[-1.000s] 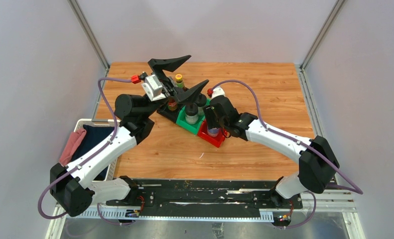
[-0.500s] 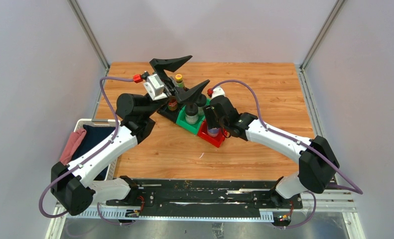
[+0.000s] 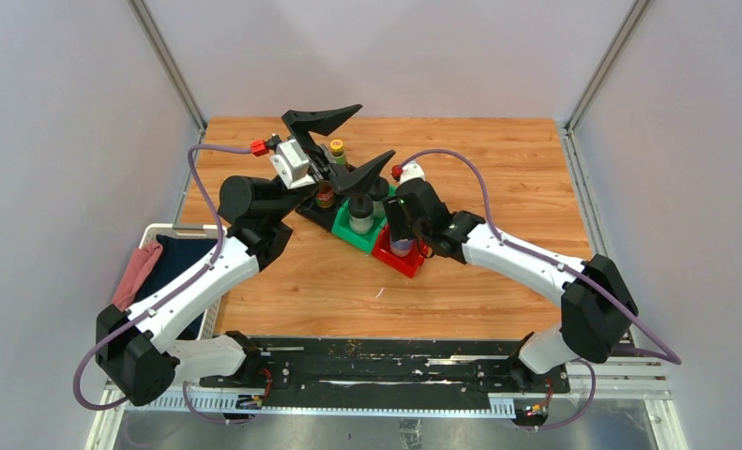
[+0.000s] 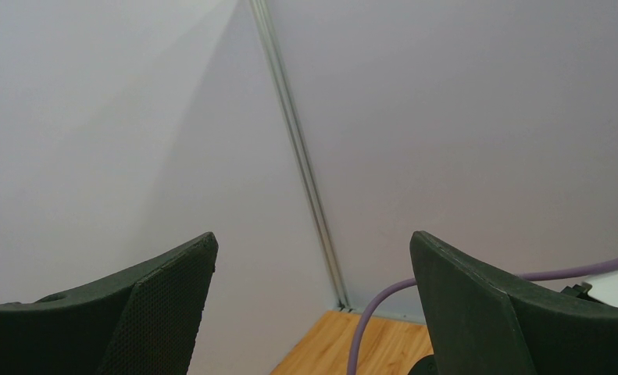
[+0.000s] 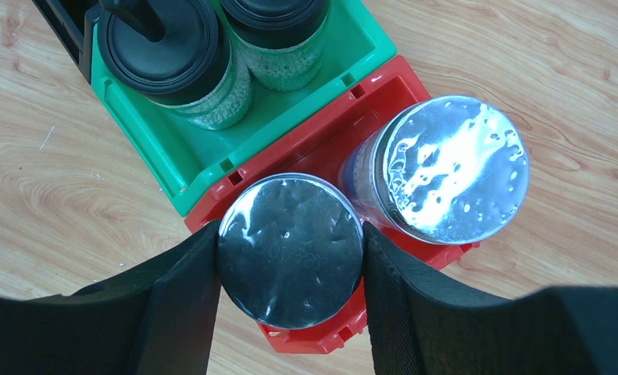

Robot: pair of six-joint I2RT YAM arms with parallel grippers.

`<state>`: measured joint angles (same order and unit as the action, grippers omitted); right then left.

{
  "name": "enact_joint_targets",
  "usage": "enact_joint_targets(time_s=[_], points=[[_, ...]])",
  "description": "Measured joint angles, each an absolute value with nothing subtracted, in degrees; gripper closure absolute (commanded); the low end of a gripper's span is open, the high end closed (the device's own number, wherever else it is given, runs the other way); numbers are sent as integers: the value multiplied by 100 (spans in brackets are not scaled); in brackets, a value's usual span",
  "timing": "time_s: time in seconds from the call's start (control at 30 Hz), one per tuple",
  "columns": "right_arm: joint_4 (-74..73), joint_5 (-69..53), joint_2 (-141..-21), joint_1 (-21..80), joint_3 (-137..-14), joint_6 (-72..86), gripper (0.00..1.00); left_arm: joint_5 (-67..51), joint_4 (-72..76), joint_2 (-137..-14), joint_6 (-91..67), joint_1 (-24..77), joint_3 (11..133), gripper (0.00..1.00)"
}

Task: Organize the condiment bottles
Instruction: Place the bottle in the storage box.

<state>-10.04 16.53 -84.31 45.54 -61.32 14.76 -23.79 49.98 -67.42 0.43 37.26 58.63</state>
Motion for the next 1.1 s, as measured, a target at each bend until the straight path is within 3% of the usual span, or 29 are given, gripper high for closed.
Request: enact_joint_targets(time_s=[0.4, 0.63, 1.1], points=[[-1015, 1516, -8434, 4495, -6143, 1372, 90, -2379, 5002, -6770, -62, 3726, 5863, 0], [-1031, 1337, -8420, 4436, -6143, 1225, 100, -2379, 5004, -6790, -126, 3726, 5863, 0], [-1264, 1076, -8361, 4383, -6198, 972, 100, -2379, 5004, -6792, -213, 3726, 5863, 0]])
